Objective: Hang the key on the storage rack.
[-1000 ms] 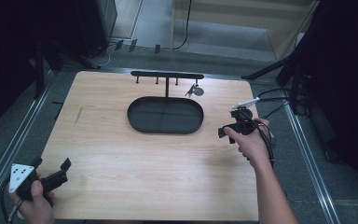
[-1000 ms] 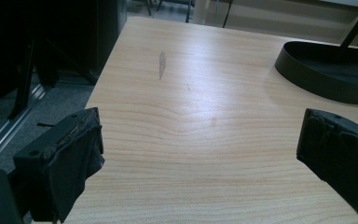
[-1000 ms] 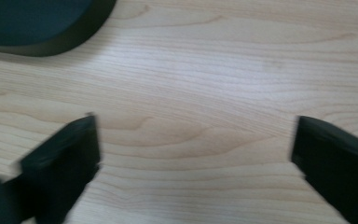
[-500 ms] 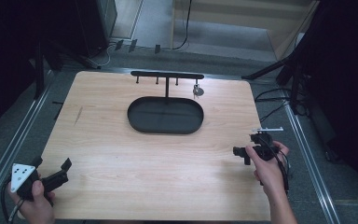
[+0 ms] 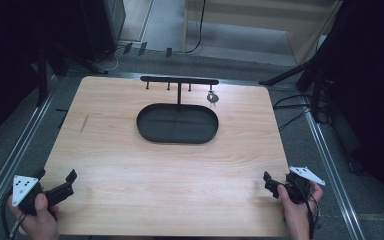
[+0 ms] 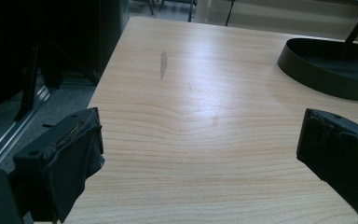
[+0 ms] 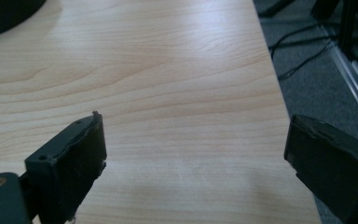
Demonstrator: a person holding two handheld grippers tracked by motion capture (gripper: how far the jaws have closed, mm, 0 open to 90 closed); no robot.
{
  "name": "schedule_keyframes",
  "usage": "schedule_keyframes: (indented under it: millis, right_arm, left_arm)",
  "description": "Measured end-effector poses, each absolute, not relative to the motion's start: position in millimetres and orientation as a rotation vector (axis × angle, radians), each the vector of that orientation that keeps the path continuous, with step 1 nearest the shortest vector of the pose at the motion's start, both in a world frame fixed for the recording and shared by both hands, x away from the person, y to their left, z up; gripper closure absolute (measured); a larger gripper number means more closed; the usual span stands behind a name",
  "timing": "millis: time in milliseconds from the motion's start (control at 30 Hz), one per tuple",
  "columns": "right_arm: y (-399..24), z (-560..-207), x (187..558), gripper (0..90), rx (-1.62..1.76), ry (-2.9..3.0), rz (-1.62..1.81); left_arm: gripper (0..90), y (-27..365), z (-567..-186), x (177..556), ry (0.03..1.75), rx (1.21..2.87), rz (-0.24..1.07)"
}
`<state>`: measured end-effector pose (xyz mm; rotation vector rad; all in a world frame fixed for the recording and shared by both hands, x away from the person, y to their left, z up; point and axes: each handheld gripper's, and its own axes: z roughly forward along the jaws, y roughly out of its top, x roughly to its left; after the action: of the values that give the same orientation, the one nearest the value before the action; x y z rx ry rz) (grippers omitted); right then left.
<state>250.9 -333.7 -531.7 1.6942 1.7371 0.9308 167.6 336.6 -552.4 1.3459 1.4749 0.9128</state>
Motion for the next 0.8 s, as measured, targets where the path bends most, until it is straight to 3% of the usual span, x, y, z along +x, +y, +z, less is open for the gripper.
schedule_keyframes:
  millis: [167, 400, 800]
  right_arm:
    - [-338, -536, 231, 8.0, 1.574, 1.667, 0.989]
    - [-341, -544, 225, 12.4, 1.572, 1.644, 1.044]
    - [-339, -546, 223, 12.7, 1.575, 1.623, 1.076]
  left_arm:
    - [0.4, 336, -552, 167, 1.475, 1.349, 0.923]
    - [0.4, 335, -552, 167, 1.474, 1.357, 0.927]
    - [0.4, 335, -552, 167, 1.483, 1.351, 0.937]
